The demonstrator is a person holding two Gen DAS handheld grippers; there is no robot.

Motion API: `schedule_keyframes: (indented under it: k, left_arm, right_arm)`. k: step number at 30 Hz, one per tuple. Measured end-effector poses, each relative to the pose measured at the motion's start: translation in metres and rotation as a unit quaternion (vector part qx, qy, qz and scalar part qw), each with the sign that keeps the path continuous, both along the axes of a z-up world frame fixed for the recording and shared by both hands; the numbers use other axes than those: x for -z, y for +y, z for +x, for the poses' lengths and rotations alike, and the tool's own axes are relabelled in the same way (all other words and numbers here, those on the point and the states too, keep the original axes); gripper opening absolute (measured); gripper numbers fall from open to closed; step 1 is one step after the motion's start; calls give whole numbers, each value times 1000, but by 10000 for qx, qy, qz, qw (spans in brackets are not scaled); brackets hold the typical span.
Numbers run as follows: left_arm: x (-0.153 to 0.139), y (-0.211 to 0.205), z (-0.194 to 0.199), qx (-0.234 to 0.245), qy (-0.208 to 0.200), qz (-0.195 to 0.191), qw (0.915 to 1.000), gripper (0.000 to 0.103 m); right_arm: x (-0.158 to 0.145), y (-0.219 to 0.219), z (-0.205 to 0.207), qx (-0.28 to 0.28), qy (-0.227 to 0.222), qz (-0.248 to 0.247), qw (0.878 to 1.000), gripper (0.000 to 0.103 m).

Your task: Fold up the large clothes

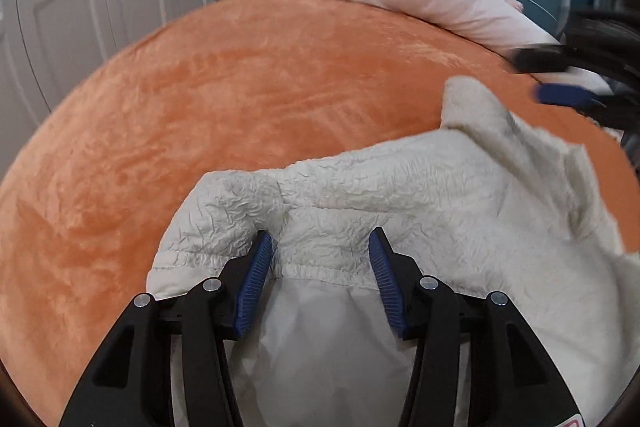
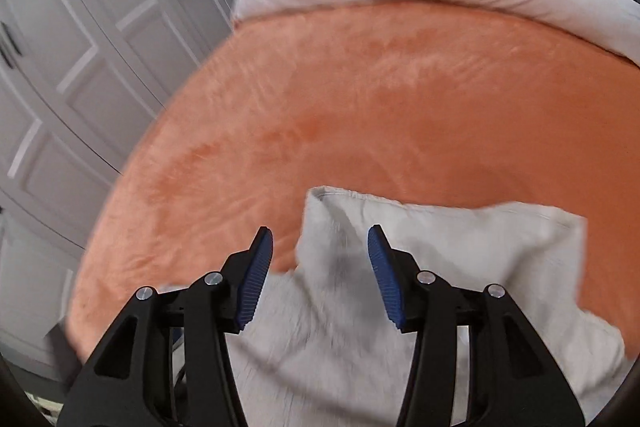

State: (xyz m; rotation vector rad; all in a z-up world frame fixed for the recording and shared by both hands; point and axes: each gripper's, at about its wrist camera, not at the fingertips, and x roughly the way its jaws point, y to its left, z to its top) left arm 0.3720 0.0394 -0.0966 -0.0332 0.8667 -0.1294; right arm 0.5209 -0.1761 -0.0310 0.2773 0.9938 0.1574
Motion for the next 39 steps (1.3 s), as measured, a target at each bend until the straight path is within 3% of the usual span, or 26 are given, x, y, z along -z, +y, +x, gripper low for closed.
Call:
schedule_keyframes:
  k: [1,2,3,5,6,7,8,9,10,12,14,15,18,20,22,25,28,31,32,34,35,38,39]
  left_arm:
    - [1,0,-2,-1,-52,35,10000,49]
    - [3,-1,-2,3,-76,43,10000,49]
    - [4,0,-3,-2,-92,12,10000,49]
    - [7,3,-3,-12,-120,-117,9999,49]
    - [8,4,-2,-13,-141,-157,9998,49]
    - [9,5,0,-9,-151,-183,9997,49]
    - [10,5,1,-4,-137,-163,9998,49]
    - [10,3,2,3,-135,-105,9999,49]
    - [10,2,2,5,-138,-75,9999,49]
    - [11,3,3,0,-121,-92,9999,49]
    - [9,2,3,4,-105,-74,9999,49]
    - [7,1,3,10,-101,-47,9999,49]
    - [-16,-6,0,89,-97,71,9999,49]
    - [-47,-17,-4,282,-302,-235,9989,52]
    - [-81,-48,-1,610,-494,-517,9956,65]
    - [-106,-117,20,1367,-218,-921,9861,69]
    - [-99,-194,46,1855,96,-601,9808,70]
    - [-69,-249,63,2095,243,-92,9775,68]
    - [-56,-260,68,2068,307,131,9778,59]
    - [-20,-268,80,1758,430,751,9806,55]
    - [-9,-262,85,1644,442,739,9826,56]
    - [0,-233,95,1174,478,247,9916,54]
    - [-1,-229,96,993,440,334,9935,54]
  right_arm:
    - [16,7,12,-83,238,-120,9996,44]
    - [23,11,13,-178,342,-199,9991,8]
    - [24,16,14,-344,263,-334,9985,4]
    - [12,2,9,-56,-293,-268,9992,4]
    - [12,-24,4,370,-479,182,9980,4]
    - [26,-41,6,597,-347,497,9964,4]
    - [56,-59,10,829,70,701,9941,5]
    - [64,-67,7,914,90,945,9913,4]
    - [60,-71,1,1033,-48,1069,9889,4]
    - [24,-86,-29,1691,-763,801,9794,10]
    - [-2,-116,-64,2110,-1263,1282,9608,10]
    - [-13,-134,-83,2242,-1291,1375,9561,10]
    - [-26,-162,-131,2012,-1117,543,9717,15]
    - [-18,-173,-153,1817,-912,61,9791,17]
    - [6,-185,-170,1763,-579,-50,9826,17]
    - [37,-197,-180,1753,-175,79,9843,17]
    - [58,-192,-186,1629,-6,105,9866,17]
    - [59,-188,-190,1520,-127,-29,9883,16]
    - [59,-190,-188,1510,-139,-45,9884,13]
    - [65,-197,-190,1680,-115,-291,9853,8]
    - [69,-208,-196,1843,-96,-270,9825,0]
    - [76,-235,-214,2403,-101,34,9706,0]
    - [75,-239,-217,2527,-105,50,9675,0]
